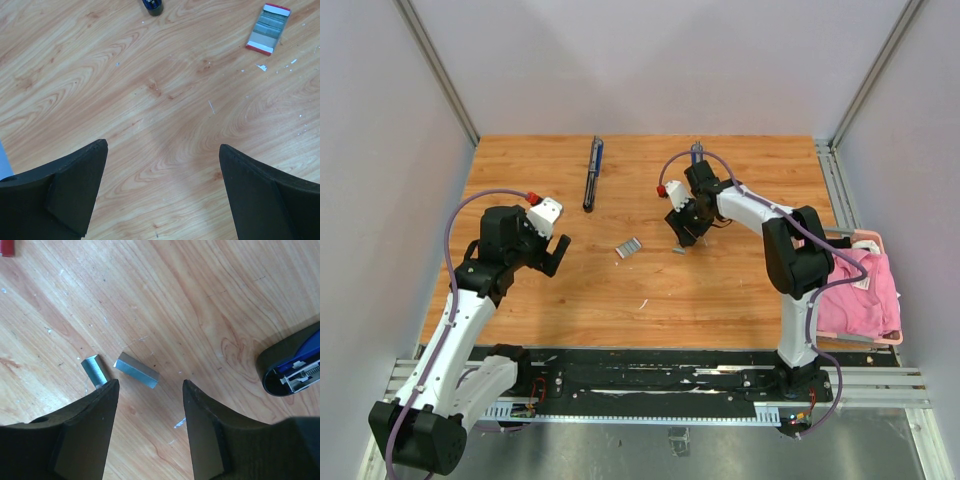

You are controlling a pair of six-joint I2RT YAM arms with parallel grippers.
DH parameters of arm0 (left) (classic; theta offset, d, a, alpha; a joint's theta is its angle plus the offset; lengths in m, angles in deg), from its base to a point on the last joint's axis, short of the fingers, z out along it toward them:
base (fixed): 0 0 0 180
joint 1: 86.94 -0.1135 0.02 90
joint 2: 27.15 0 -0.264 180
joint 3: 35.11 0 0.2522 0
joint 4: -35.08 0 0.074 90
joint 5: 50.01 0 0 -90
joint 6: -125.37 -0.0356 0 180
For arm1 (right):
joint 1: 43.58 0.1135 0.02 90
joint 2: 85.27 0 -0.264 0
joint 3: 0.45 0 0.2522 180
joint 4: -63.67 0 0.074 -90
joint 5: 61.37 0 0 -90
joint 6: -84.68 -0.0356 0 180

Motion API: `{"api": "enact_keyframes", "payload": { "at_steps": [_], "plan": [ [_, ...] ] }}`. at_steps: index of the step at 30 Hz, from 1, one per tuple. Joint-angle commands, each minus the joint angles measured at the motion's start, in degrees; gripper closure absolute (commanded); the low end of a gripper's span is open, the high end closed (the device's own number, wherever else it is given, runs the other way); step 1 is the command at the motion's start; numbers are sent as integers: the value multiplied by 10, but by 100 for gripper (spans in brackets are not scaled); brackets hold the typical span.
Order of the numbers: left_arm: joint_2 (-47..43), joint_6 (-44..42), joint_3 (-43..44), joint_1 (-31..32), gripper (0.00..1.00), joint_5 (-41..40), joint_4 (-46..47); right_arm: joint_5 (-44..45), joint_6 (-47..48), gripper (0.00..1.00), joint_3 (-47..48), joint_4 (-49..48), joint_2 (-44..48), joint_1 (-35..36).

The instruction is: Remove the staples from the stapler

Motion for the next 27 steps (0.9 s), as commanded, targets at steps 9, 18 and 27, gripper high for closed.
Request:
{"api": "enact_keyframes", "payload": {
  "at_steps": [9, 18, 27],
  "plan": [
    [1, -4, -4, -2, 2, -5, 12, -118, 112, 49, 127, 151, -16, -28],
    [-1, -3, -5, -2, 2, -8, 12, -134, 341, 55, 121, 191, -15, -49],
    [-1, -3, -5, -2, 2, -10, 12, -171, 481, 58, 96, 203, -10, -42]
  ]
}}
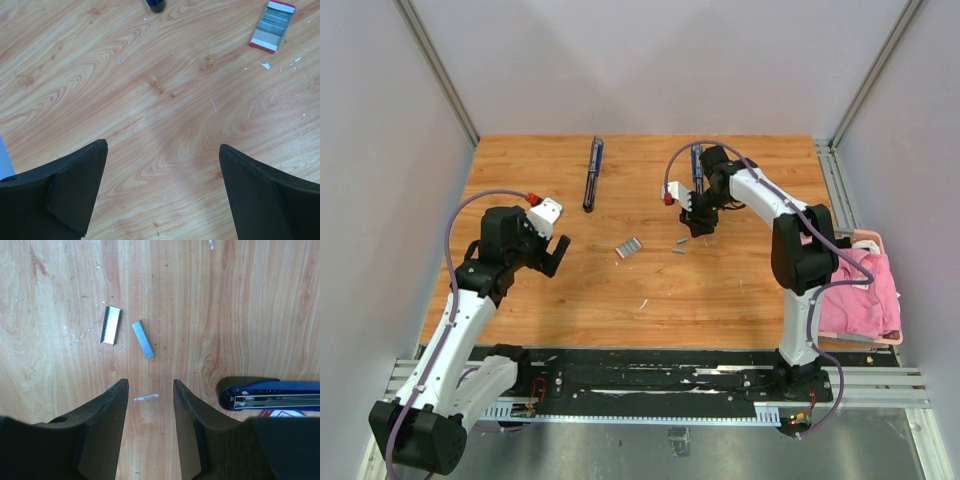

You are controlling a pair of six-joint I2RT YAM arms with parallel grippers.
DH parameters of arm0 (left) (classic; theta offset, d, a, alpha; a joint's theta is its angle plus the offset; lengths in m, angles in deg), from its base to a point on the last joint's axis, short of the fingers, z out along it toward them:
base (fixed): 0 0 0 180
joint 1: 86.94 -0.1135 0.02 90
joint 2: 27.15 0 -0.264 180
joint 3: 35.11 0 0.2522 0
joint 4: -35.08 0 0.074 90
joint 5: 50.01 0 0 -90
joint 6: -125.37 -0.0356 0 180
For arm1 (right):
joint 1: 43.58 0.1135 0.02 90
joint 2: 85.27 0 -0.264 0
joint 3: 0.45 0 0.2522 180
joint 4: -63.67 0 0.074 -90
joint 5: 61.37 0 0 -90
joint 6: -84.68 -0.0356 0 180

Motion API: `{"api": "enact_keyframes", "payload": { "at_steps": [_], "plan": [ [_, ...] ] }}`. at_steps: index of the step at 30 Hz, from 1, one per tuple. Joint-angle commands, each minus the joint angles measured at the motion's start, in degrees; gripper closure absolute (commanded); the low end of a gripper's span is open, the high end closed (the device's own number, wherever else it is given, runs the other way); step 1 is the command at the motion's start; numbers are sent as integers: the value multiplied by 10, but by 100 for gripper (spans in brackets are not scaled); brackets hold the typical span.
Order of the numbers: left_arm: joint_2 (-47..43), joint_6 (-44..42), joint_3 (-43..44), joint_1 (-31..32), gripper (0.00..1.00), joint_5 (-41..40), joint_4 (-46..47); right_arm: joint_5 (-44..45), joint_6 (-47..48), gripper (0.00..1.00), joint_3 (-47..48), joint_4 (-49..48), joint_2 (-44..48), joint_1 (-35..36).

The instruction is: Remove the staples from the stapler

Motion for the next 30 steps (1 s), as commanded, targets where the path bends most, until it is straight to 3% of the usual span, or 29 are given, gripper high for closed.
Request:
{"api": "enact_keyframes", "payload": {
  "at_steps": [1, 15, 23, 30],
  "plan": [
    [-2, -3, -1, -2, 2, -4, 12, -32, 105, 58, -12, 21, -1, 8],
    [-3, -2, 0, -2, 2, -5, 11, -19, 165, 59, -29, 3, -13, 32],
    [-3, -2, -1, -2, 2, -5, 10, -21, 178, 63, -2, 40, -40, 37],
    [0, -4, -1, -2, 2, -1, 11, -69, 47, 58, 60, 41, -55, 37]
  ]
}}
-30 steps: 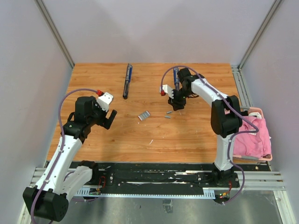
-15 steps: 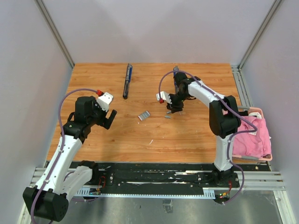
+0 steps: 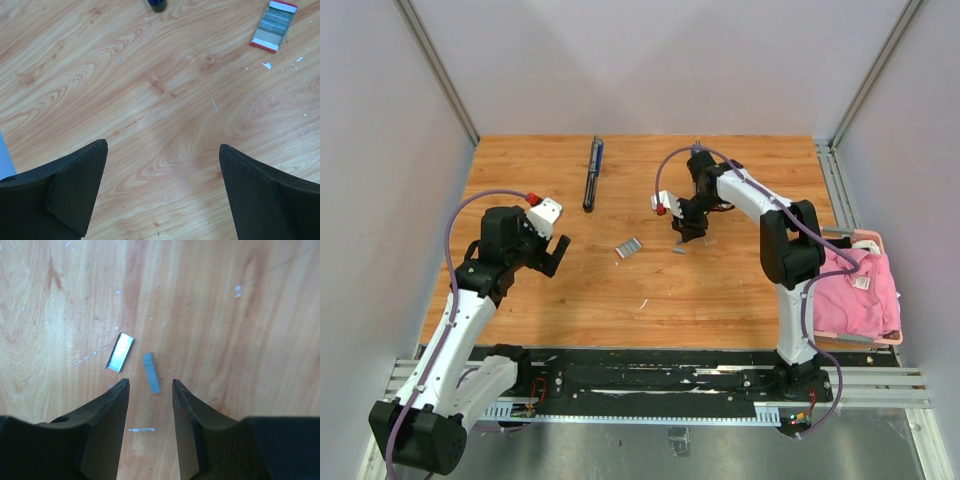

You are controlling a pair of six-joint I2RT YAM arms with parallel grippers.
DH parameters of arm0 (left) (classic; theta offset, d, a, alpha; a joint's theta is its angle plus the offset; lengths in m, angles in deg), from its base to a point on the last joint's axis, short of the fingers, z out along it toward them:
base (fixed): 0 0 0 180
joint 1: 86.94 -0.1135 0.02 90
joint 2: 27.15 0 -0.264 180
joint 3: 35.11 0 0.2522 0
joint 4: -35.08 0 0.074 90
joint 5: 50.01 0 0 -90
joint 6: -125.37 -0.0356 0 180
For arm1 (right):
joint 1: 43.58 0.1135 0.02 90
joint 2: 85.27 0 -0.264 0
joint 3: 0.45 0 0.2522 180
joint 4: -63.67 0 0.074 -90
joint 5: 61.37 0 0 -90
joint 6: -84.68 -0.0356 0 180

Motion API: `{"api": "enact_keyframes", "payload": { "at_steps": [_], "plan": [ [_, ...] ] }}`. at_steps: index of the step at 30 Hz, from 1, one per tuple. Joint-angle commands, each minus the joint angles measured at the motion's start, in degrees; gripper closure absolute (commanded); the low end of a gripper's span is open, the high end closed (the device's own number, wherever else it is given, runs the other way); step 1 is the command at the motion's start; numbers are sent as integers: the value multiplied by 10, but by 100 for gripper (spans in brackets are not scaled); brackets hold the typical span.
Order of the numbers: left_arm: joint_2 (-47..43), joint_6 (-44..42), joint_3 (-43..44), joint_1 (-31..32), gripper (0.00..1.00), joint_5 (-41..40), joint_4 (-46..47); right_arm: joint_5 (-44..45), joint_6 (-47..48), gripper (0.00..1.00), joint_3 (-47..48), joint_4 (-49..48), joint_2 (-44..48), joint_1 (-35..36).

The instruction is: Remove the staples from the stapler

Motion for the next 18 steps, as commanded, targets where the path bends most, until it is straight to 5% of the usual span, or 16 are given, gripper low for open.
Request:
{"api": "enact_keyframes", "payload": {
  "at_steps": [1, 18],
  "plan": [
    [0, -3, -1, -2, 2, 2, 10, -41, -85, 57, 46, 13, -4, 10],
    [-10, -3, 0, -2, 2, 3, 9, -3, -164, 63, 119, 71, -71, 1]
  ]
}}
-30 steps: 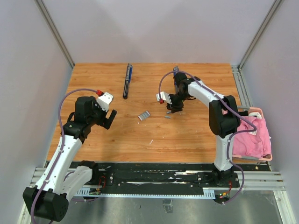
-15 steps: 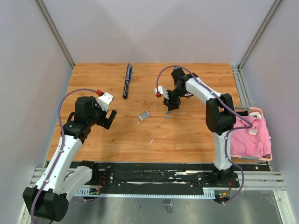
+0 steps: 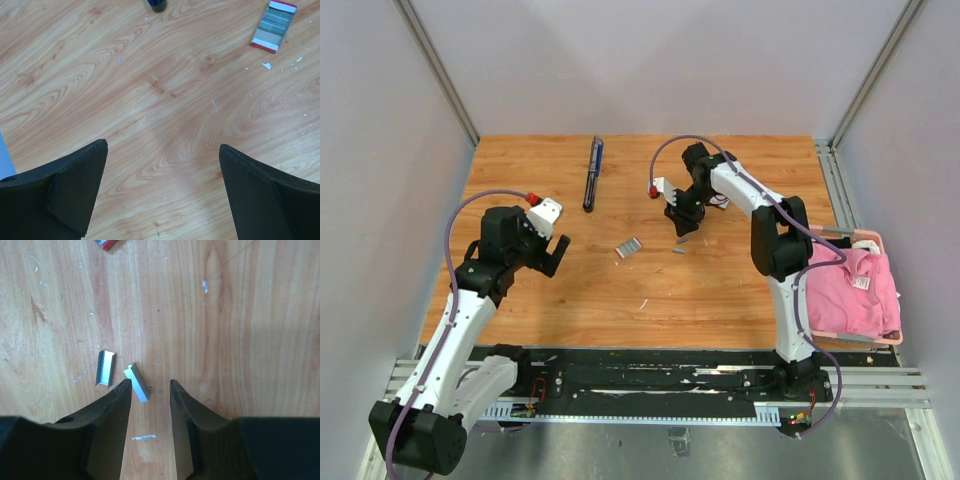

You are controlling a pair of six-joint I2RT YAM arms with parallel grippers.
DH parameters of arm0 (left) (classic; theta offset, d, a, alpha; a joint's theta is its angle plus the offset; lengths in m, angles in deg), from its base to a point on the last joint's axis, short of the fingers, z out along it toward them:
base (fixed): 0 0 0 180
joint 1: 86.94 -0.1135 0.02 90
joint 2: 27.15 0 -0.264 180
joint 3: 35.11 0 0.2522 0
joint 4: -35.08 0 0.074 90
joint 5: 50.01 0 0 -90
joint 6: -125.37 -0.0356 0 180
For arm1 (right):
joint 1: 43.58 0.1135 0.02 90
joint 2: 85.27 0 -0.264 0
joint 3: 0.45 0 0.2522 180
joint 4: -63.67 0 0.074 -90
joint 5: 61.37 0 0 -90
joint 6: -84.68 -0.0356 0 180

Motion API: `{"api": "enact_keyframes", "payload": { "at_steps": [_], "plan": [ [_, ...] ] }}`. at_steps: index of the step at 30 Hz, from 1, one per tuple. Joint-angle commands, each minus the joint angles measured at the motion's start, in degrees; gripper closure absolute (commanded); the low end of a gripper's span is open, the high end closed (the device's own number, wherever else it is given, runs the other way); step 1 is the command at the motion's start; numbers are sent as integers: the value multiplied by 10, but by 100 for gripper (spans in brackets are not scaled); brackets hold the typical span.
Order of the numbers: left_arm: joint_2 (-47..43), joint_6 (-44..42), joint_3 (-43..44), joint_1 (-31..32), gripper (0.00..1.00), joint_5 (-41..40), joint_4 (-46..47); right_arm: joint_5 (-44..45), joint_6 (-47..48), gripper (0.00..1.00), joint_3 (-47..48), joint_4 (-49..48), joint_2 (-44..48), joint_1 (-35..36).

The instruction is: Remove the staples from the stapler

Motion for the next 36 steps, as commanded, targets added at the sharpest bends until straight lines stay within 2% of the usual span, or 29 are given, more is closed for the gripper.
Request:
{"api": "enact_keyframes", "payload": {
  "at_steps": [1, 7, 19, 29, 36],
  "plan": [
    [-10, -2, -1, -2, 2, 3, 9, -2, 2, 63, -13, 38, -4, 2],
    [-9, -3, -1, -2, 2, 2, 9, -4, 8, 70, -1, 53, -18, 1],
    [-10, -3, -2, -2, 2, 3, 10, 0, 3, 73, 10, 62, -40, 1],
    [-10, -3, -1, -2, 2, 1, 10, -28, -3, 71, 34, 82, -42, -6],
    [-9, -3, -2, -2, 2, 3, 10, -65, -7, 71, 84, 129, -72, -23]
  ]
}}
